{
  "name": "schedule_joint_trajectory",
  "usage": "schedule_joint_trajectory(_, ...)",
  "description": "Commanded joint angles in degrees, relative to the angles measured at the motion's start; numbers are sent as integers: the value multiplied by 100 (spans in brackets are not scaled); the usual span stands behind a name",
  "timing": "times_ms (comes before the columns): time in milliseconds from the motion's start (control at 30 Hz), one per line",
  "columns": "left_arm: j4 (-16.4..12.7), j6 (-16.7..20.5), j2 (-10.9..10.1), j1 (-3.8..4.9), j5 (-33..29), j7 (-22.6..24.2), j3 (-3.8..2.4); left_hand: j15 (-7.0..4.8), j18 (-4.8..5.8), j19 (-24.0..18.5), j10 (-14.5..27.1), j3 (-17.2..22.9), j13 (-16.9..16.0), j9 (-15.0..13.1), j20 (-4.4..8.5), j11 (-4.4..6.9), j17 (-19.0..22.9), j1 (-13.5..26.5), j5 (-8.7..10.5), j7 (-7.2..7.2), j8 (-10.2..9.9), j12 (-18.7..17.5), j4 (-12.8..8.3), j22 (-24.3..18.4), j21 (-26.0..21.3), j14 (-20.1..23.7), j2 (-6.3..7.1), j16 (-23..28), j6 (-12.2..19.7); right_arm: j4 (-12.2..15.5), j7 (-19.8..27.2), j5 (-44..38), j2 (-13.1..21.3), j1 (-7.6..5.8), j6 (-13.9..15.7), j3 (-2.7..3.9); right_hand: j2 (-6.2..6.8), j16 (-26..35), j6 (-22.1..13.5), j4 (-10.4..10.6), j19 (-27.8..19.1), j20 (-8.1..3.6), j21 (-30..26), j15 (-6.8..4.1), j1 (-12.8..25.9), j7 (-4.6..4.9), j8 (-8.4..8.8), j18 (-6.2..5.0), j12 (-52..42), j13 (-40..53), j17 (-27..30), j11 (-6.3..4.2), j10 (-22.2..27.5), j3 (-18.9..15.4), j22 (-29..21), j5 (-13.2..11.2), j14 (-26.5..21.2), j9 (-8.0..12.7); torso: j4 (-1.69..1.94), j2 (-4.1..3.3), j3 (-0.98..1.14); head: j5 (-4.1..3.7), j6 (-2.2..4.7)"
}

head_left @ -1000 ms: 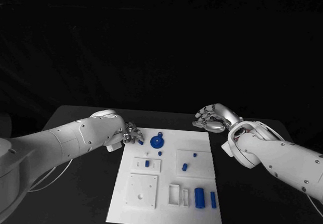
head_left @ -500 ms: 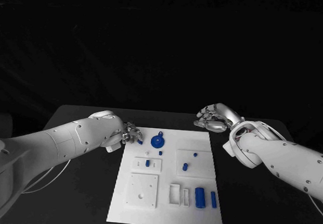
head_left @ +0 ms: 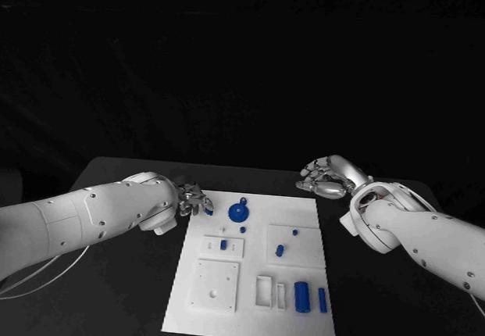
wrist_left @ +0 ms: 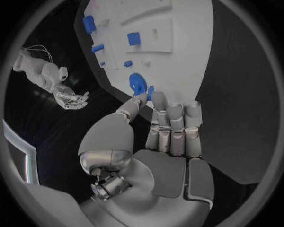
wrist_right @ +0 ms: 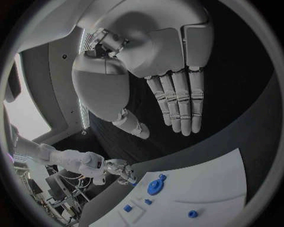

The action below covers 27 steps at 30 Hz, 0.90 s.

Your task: Assemble the parts on the task board

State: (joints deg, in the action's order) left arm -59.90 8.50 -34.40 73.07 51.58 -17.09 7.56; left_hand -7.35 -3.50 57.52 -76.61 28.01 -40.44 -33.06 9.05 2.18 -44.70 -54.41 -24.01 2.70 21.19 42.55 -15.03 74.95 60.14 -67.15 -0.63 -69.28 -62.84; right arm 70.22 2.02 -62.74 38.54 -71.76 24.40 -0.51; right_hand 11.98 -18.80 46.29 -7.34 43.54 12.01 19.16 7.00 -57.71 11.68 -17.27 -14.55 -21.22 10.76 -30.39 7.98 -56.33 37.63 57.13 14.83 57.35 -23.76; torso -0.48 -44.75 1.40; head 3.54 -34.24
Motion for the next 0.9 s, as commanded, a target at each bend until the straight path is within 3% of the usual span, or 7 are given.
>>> schedule_joint_trajectory(33,-368,775,-204,4,198,-6,9,-221,-108,77,-328,166,5,-618,541,242,-12,-32,-56,-127,336,-10,-129,38,36,-300,50,-39,-200,6,56,7,26,-1,-96,3,-2,46,-43,8,-48,7,-40,16,7,1,-32,33,40,-30,17,4,-20,-40,9,37,-54,9,28,15,-5,3,-20)
schedule_joint_trajectory(200,-902,1031,-487,-3,337,-59,43,-232,-115,117,-379,171,2,-625,551,254,-24,-40,-115,-138,324,-27,-124,42,53,-346,81,-42,-243,-14,80,7,34,-1,-220,2,-24,71,13,-14,-104,29,-93,41,-13,-23,-70,33,136,-142,66,21,-31,-54,5,57,-107,8,26,11,-9,16,-30)
schedule_joint_trajectory(300,-1266,1192,-656,-45,540,-111,143,-238,-118,135,-397,175,-4,-625,557,260,-31,-43,-145,-143,314,-29,-123,45,62,-364,95,-46,-257,-27,77,7,31,-1,-218,2,-43,69,29,-24,-103,34,-103,37,-13,-30,-80,28,171,-180,78,21,-56,-65,6,78,-107,9,26,4,-11,24,-44)
schedule_joint_trajectory(400,-1526,1322,-760,-117,694,-145,181,-247,-123,156,-417,178,-14,-626,564,268,-41,-51,-158,-150,308,-24,-121,50,75,-388,113,-57,-277,-28,77,7,35,-1,-206,2,-45,67,22,-29,-103,40,-110,40,-5,-27,-77,23,200,-210,88,22,-75,-81,7,95,-107,14,30,3,-10,35,-56)
schedule_joint_trajectory(533,-1749,1493,-839,-135,810,-189,360,-259,-128,181,-440,184,-35,-628,572,277,-59,-55,-208,-160,297,-14,-112,58,94,-413,136,-73,-312,-14,64,7,46,-1,-180,2,-40,67,11,-32,-103,45,-119,46,6,-22,-72,19,231,-242,99,26,-92,-99,8,112,-109,21,47,7,-12,-33,-75)
schedule_joint_trajectory(700,-1933,1566,-915,-171,839,-247,544,-271,-133,202,-460,191,-61,-631,581,287,-82,-57,-290,-169,285,4,-106,69,115,-435,155,-95,-343,-15,20,-63,38,-1,-135,2,-34,65,6,-35,-105,47,-124,47,6,-19,-69,16,246,-259,106,34,-104,-105,9,118,-109,25,44,11,-11,3,-90)
schedule_joint_trajectory(900,-2035,1673,-928,-335,881,-261,552,-280,-136,216,-470,198,-88,-633,587,294,-103,-55,-374,-176,273,23,-95,79,137,-447,168,-116,-371,-9,-18,-92,52,-1,-91,2,-22,61,9,-33,-102,51,-130,46,11,-20,-72,12,263,-280,113,33,-124,-114,10,126,-105,28,43,10,-9,24,-95)
